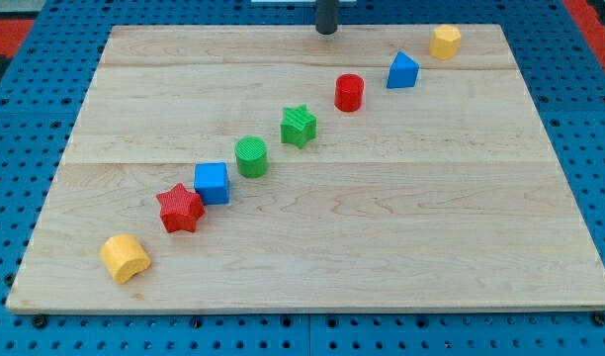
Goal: Slide the hexagon towards the triangle
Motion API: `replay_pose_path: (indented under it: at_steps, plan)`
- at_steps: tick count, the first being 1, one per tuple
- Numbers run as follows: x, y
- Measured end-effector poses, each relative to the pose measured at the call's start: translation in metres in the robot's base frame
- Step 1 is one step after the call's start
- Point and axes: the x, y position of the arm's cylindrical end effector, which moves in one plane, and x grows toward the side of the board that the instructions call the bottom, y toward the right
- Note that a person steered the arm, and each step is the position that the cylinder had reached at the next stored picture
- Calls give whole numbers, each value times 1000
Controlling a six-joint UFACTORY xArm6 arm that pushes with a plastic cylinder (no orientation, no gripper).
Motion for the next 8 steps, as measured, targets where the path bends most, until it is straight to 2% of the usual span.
replay_pose_path:
  at_steps: [2, 3, 4, 5, 6, 8]
  plan:
    - [-3, 49]
    - [-2, 108]
    - [-3, 116]
    - [6, 176]
    - [17, 207]
    - [88, 174]
